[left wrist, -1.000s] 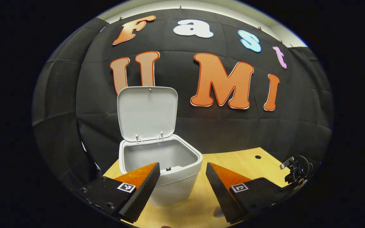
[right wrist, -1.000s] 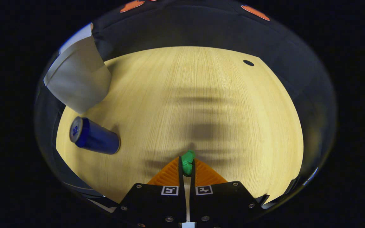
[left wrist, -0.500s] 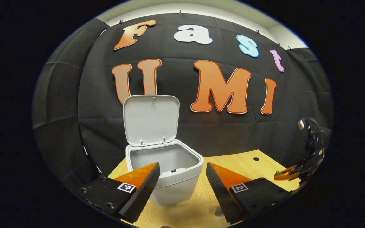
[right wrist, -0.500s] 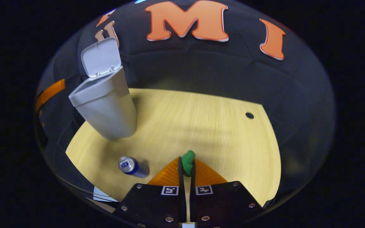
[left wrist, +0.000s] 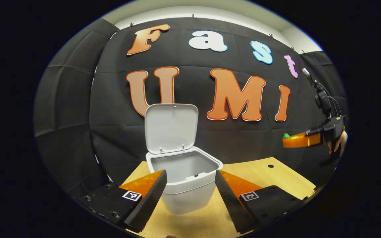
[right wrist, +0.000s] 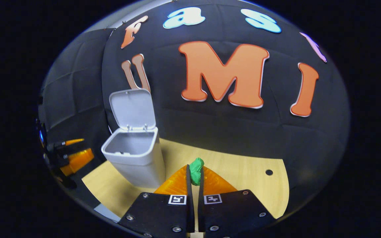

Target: Press the lid of the desktop garbage bin to open it, pick up the crumpled paper on the desktop and throw it into the bin, then pick up the pop can on the desktop and drop it into the bin, and finally close the garbage bin lid.

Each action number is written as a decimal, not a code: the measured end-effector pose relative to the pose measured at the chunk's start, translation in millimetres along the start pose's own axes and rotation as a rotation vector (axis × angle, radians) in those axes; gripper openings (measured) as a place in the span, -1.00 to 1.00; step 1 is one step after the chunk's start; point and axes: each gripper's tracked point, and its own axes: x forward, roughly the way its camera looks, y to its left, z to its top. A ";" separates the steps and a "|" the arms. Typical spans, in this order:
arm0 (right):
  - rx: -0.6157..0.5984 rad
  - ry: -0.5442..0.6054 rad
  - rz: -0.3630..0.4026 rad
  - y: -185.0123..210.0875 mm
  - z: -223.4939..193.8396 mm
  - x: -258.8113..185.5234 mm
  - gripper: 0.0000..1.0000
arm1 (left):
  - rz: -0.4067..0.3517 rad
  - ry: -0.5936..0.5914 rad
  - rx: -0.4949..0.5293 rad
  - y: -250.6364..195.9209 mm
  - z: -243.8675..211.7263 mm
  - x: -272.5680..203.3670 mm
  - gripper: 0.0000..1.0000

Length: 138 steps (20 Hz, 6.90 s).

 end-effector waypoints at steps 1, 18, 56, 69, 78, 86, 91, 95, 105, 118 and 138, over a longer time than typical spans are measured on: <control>-0.009 -0.022 0.018 14.1 15.4 7.0 -0.92 | 0.013 0.000 0.000 10.1 -0.3 -4.3 0.86; -0.137 -0.054 0.247 215.0 71.6 134.4 -0.63 | 0.209 -0.011 -0.010 135.6 -3.6 -66.5 0.86; 0.143 -0.170 -0.387 -121.8 -53.2 -75.0 0.90 | -0.365 0.096 -0.099 -142.4 -73.7 40.5 0.86; 0.225 -0.087 -0.485 -163.7 -104.8 -107.3 0.90 | -0.589 0.392 0.111 -241.0 -230.1 38.7 0.87; 0.285 -0.063 -0.403 -160.8 -126.1 -101.1 0.91 | -0.574 0.516 0.155 -241.5 -273.4 42.5 0.91; 0.281 -0.057 -0.419 -161.7 -127.4 -98.6 0.92 | -0.551 0.589 0.138 -240.2 -310.2 52.8 0.91; 0.245 -0.045 -0.553 -182.3 -134.5 -105.2 0.90 | -0.556 0.597 0.136 -242.1 -320.3 56.9 0.91; 0.234 -0.046 -0.573 -177.4 -135.4 -108.2 0.91 | -0.557 0.614 0.122 -243.5 -332.3 58.5 0.90; 0.210 -0.055 -0.564 -167.7 -124.4 -108.3 0.91 | -0.540 0.503 0.110 -229.3 -268.5 58.4 0.66; 0.156 -0.128 -0.501 -135.1 -99.1 -79.2 1.00 | -0.421 0.150 0.025 -155.1 -34.4 53.2 0.61; 0.151 -0.125 -0.518 -124.4 -90.0 -66.0 0.91 | -0.105 0.161 -0.136 40.8 0.8 172.7 0.62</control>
